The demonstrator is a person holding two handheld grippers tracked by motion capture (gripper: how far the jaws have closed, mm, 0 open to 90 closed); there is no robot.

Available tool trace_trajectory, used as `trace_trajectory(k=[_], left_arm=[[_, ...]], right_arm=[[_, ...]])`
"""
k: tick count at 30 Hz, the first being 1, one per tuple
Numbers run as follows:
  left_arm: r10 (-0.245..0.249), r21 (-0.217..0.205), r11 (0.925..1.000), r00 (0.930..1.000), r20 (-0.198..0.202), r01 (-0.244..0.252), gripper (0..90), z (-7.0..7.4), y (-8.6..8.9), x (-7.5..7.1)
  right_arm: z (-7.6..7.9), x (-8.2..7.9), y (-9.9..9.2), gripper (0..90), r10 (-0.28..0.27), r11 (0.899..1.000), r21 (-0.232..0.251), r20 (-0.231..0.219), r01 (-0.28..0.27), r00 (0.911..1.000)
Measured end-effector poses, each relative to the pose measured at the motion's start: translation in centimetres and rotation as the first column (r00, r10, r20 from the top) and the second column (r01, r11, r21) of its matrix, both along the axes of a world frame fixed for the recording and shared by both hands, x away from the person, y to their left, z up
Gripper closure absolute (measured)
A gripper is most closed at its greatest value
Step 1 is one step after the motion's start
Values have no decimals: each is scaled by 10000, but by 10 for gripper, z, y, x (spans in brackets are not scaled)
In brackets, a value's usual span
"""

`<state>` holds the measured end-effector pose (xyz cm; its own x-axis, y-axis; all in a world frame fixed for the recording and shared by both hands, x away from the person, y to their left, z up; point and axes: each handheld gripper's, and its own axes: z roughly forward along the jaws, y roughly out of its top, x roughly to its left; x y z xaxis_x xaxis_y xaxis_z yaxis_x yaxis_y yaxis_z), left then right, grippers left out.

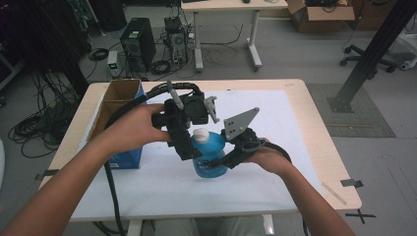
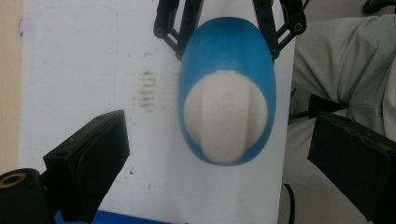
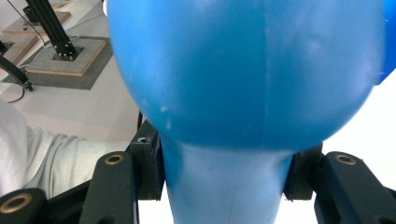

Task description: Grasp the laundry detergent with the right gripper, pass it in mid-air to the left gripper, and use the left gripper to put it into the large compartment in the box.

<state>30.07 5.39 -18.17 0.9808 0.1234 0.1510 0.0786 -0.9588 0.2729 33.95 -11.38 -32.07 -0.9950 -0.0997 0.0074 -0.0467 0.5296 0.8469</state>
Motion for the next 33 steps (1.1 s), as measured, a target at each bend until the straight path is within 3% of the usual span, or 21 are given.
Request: trace_trajectory(k=[28, 33], left_arm=[[-197, 394, 9990, 9996, -218, 206, 68, -24, -17, 8], [-295, 469, 9984, 9990, -347, 312, 103, -29, -19, 8]], right_arm=[[-1, 0, 1, 443, 30, 10000, -39, -2, -30, 10000], [-1, 1, 1, 444, 14, 10000, -58, 1, -14, 10000]])
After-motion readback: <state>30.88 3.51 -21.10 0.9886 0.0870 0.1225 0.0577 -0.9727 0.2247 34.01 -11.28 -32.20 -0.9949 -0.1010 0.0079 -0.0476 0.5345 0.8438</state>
